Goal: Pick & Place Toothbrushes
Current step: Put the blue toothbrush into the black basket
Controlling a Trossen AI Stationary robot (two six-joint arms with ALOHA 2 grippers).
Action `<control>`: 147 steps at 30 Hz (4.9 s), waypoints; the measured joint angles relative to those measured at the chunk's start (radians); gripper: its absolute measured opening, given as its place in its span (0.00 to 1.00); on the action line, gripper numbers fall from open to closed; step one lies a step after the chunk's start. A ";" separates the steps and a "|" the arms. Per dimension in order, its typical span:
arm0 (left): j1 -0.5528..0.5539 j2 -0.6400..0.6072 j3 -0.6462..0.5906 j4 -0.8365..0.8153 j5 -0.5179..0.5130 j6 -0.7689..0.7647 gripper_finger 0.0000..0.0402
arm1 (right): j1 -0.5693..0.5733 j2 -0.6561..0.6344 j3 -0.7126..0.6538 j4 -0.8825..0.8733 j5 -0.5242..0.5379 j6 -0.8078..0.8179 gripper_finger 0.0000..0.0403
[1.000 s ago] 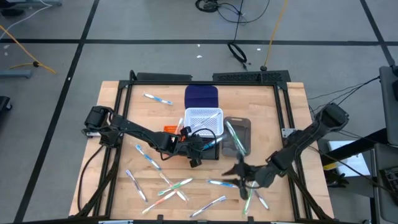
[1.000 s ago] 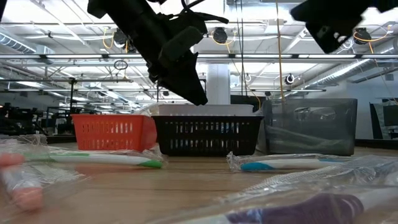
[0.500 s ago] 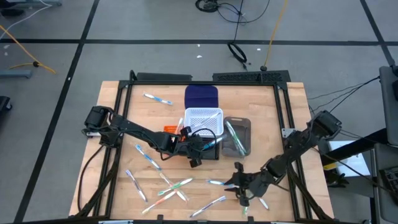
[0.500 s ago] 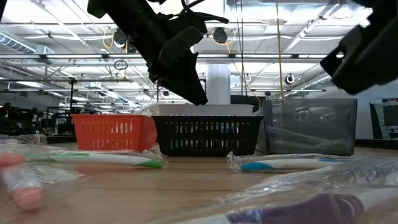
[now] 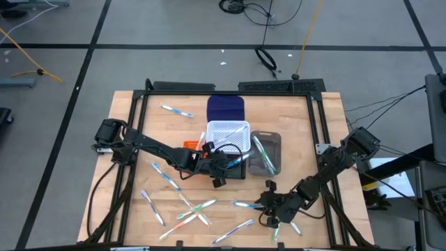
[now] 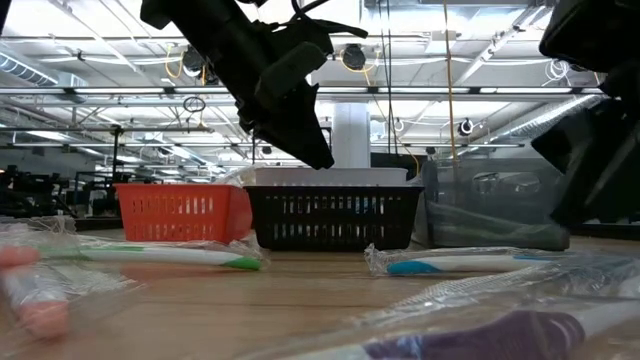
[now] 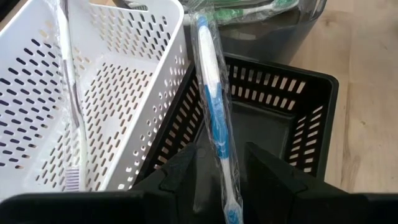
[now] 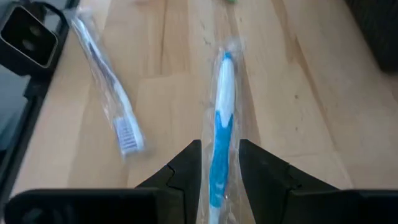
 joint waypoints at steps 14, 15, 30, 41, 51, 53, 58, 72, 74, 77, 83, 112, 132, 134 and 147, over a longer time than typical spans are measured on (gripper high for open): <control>0.000 0.000 0.000 0.000 0.000 0.000 0.33 | 0.001 0.096 0.003 0.035 -0.021 0.052 0.25; 0.000 0.000 0.000 0.000 0.000 0.000 0.33 | 0.001 0.096 0.003 0.035 -0.023 0.053 0.24; 0.000 0.000 0.000 0.001 0.000 0.001 0.33 | 0.001 0.052 -0.001 0.017 -0.082 0.067 0.02; 0.000 0.000 0.000 0.078 0.000 0.026 0.33 | 0.004 -0.116 0.000 0.020 0.047 -0.084 0.02; 0.000 -0.002 0.000 0.214 0.052 0.075 0.33 | 0.049 -0.312 0.001 0.018 0.291 -0.294 0.02; -0.001 -0.002 0.000 0.263 0.075 0.090 0.33 | 0.061 -0.345 0.001 0.017 0.331 -0.339 0.02; -0.001 -0.002 0.000 0.436 0.142 0.141 0.33 | 0.095 -0.400 0.001 0.075 0.476 -0.468 0.02; -0.001 -0.002 0.000 0.923 0.331 0.231 0.33 | 0.125 -0.426 0.001 0.324 0.659 -0.795 0.02; -0.001 -0.002 0.000 0.962 0.332 0.232 0.33 | 0.123 -0.426 0.001 0.341 0.669 -0.815 0.02; -0.001 -0.002 0.000 0.987 0.332 0.231 0.33 | 0.123 -0.426 0.001 0.361 0.713 -0.842 0.02; -0.001 -0.002 0.000 0.989 0.337 0.230 0.33 | 0.117 -0.426 0.001 0.375 0.741 -0.869 0.02; -0.001 -0.002 0.000 1.030 0.349 0.249 0.04 | 0.019 -0.416 -0.021 0.371 0.644 -0.785 0.04; -0.004 -0.125 0.000 0.712 0.353 0.252 0.01 | 0.019 -0.459 -0.021 0.250 0.782 -0.773 0.32; -0.003 -0.152 -0.001 0.655 0.331 0.258 0.01 | 0.019 -0.458 -0.021 0.234 0.778 -0.769 0.33; 0.036 -0.245 -0.001 0.222 0.191 0.184 0.01 | 0.019 -0.457 -0.021 0.157 0.758 -0.652 0.32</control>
